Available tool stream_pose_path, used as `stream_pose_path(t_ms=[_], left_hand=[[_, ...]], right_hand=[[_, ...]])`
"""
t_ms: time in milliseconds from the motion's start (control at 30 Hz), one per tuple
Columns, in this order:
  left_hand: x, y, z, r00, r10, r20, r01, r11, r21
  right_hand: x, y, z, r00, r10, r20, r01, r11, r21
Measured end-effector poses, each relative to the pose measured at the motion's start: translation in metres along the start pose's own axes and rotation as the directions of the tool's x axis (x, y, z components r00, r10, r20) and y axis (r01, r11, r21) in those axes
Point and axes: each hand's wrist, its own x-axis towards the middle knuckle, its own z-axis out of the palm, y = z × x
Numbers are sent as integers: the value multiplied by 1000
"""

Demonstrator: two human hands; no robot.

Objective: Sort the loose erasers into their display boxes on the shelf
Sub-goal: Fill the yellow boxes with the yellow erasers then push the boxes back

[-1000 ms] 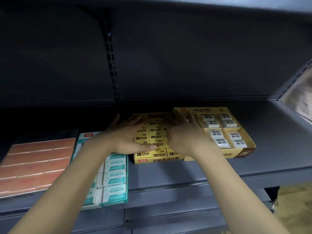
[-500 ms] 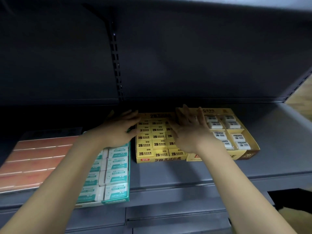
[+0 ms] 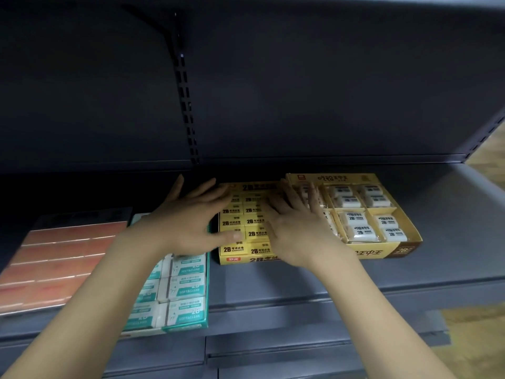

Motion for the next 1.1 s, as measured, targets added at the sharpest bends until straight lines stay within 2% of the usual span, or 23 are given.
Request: stream_pose_path(t_ms=[333,467,567,733,900,1033,1100], left_hand=[[-3,-3,5,996,-80,33,80,997,-10],[-7,1,10,997,-5,-71,1,999,-54],[-10,6,14,996,61,-68,-62,998,-18],[-12,8,11,999,22,-47,-18,997,71],[-9,22,13,988,48,-148,-44,999,30],[-10,40,18,976,173,-134,-175,984,-10],[-12,45,19,972,194,-129,-197,980,-8]], right_hand=[[1,0,-6,994,1,113,-4,1000,25],[-13,0,-8,993,-54,109,53,999,13],[-15,-4,-7,989,-68,134,66,998,18],[-16,0,-10,988,-93,124,84,994,74],[-30,6,-6,1000,-16,15,15,998,64],[-33,5,-2,1000,3,15,-3,1000,1],[-33,6,-1,1000,3,12,-3,1000,-9]])
